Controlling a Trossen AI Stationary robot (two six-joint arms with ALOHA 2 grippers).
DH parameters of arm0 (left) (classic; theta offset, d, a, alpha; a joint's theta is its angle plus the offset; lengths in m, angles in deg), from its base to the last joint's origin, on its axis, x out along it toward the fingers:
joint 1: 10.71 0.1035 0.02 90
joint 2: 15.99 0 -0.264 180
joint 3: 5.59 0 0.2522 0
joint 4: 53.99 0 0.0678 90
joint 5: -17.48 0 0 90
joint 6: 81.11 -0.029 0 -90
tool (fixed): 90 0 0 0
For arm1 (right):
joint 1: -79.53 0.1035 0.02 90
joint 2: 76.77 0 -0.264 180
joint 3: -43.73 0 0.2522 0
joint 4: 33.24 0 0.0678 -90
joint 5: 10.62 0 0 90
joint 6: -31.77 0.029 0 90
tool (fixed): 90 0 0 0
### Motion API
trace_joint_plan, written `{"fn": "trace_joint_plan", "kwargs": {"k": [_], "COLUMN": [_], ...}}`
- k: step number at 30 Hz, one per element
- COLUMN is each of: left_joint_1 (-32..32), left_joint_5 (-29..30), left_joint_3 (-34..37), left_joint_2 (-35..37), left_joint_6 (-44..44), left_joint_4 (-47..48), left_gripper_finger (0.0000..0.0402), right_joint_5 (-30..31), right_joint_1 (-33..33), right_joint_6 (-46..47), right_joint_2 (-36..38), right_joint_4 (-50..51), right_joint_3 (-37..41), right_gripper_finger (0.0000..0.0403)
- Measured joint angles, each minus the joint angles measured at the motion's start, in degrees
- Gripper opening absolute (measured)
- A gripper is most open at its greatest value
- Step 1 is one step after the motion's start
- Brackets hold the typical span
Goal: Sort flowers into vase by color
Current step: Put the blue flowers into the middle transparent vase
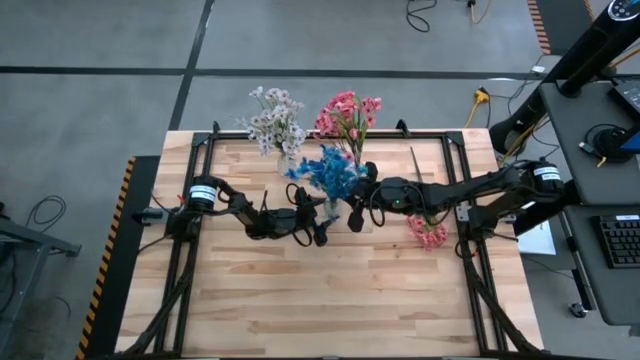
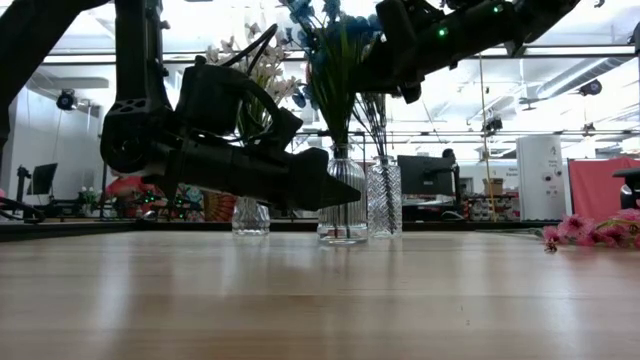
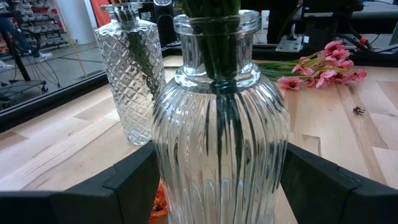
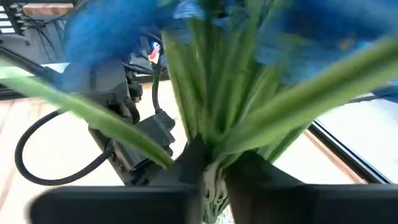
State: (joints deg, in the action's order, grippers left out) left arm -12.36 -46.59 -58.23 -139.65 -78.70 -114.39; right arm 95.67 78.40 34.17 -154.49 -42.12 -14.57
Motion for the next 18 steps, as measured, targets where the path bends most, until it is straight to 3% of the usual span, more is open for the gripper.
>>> {"fn": "trace_joint_plan", "kwargs": {"k": [2, 18], "left_joint_1": [0.0, 0.03], "left_joint_5": [0.0, -0.81], "left_joint_3": [0.0, 0.02], "left_joint_2": [0.0, 0.0], "left_joint_6": [0.04, 0.08], "left_joint_4": [0.02, 0.02], "left_gripper_finger": [0.0272, 0.0272], "right_joint_5": [-0.09, -0.2], "right_joint_1": [-0.02, -0.02], "right_joint_6": [0.1, 0.98], "right_joint_2": [0.0, -1.42], "right_joint_4": [-0.01, -0.85], "right_joint_3": [0.0, -0.07], "right_gripper_finger": [0.0022, 0.0018]}}
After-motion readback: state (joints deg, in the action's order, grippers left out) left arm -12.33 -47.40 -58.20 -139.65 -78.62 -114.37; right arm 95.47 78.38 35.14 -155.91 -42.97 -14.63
